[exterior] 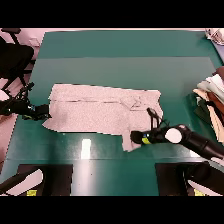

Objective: Fold the shirts.

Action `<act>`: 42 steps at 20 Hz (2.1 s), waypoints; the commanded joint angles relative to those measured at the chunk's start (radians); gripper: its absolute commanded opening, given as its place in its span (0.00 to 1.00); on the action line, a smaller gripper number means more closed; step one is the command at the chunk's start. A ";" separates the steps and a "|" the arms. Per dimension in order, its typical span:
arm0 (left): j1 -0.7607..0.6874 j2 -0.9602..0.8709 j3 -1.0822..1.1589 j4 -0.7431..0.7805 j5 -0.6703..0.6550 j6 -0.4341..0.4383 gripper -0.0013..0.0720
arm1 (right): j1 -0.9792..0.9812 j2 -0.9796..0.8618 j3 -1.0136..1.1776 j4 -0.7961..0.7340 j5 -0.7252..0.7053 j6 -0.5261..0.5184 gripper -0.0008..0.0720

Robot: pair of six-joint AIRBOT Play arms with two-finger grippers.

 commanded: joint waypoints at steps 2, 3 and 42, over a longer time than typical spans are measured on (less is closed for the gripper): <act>0.000 0.001 0.001 -0.036 -0.013 -0.009 0.05 | -0.131 0.131 0.170 -0.168 0.343 -0.011 0.03; 0.000 0.002 0.001 -0.046 -0.019 -0.016 0.05 | -0.162 0.192 0.199 -0.171 0.388 -0.010 0.03; -0.004 -0.180 0.321 -0.082 0.272 -0.259 0.05 | -0.532 -0.413 0.850 0.054 0.433 -0.440 0.03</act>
